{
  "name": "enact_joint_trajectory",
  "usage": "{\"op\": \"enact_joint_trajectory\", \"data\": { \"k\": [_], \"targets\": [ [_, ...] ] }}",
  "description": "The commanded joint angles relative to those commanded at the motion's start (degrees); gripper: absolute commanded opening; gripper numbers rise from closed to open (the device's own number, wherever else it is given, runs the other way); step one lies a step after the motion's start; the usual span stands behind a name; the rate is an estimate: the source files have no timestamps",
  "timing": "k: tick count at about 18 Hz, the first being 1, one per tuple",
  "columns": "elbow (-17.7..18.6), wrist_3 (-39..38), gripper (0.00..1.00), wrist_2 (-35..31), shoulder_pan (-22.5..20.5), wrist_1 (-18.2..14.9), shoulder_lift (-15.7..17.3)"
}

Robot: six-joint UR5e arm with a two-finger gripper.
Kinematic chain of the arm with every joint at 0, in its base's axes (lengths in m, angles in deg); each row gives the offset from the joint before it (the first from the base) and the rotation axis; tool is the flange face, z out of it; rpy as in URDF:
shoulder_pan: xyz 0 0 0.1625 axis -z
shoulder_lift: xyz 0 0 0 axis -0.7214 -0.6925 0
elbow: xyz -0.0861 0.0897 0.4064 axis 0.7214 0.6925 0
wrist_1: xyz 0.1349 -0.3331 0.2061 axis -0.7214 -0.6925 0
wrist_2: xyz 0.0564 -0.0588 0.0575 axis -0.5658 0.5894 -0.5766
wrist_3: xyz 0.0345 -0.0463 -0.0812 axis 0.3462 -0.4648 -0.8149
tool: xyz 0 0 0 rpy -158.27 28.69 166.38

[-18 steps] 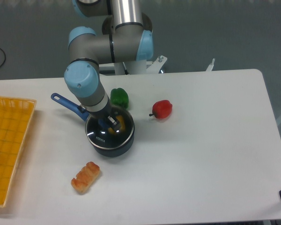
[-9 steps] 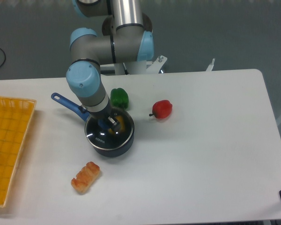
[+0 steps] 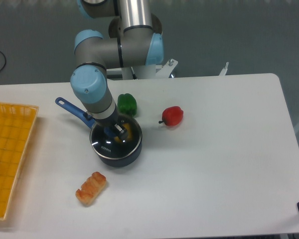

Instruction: Close the pot lid

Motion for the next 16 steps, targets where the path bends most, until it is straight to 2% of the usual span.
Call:
{"op": "enact_joint_trajectory", "data": {
  "k": [14,16],
  "targets": [
    [0.4,-0.4,0.62,-0.4,0.3,0.1,-0.2],
    [0.4,-0.3,0.76,-0.5,0.3,0.1,-0.3]
  ]
}}
